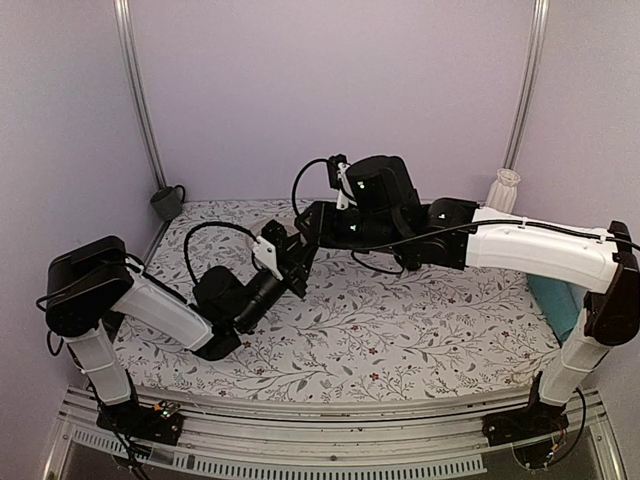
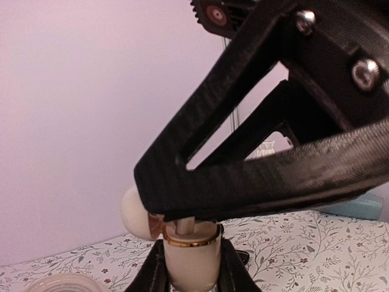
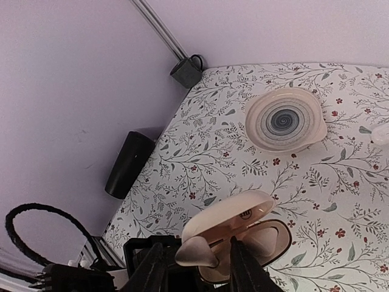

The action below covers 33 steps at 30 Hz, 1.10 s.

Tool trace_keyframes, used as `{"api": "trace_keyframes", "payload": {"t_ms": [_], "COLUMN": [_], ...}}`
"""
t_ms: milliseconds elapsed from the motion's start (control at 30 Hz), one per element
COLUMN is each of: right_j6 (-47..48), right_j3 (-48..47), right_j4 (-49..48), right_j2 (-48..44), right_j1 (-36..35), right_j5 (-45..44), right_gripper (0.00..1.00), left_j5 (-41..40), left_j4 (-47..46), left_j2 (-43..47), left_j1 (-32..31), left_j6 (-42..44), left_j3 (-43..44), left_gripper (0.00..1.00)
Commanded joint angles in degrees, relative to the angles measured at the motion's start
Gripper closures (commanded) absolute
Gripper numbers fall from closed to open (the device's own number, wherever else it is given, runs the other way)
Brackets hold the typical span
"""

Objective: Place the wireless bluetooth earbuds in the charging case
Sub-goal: Adjust the left earbud in the left side groove of the charging case.

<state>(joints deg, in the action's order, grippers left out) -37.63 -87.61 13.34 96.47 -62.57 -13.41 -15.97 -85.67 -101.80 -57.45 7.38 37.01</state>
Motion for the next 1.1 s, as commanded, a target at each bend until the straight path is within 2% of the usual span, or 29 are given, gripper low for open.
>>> {"api": "trace_keyframes", "payload": {"t_ms": [0,400,1067], "right_j6": [0.5,0.5,0.5], "right_j3": [-1.2,-0.8,-0.3], "right_j4": [2.5,3.6,5.2], "right_j2": [-2.1,-4.0,-3.2], "right_j1": [0.0,0.8,2.0], "right_j5": [-0.3,-1.0,-0.7], "right_gripper": [0.64,0.63,0.68], "left_j5": [-0.2,0.1,1.6], "left_j4": [-2.4,-2.6,-2.7], "left_j2": [2.0,2.4,3.3], "left_j1": [-0.5,-0.3,-0.3], "left_j6": [-0.5,-1.2,-1.3], "left_j3": [-0.4,-1.1,-1.8], "left_gripper": [1.00,1.00,1.00]}}
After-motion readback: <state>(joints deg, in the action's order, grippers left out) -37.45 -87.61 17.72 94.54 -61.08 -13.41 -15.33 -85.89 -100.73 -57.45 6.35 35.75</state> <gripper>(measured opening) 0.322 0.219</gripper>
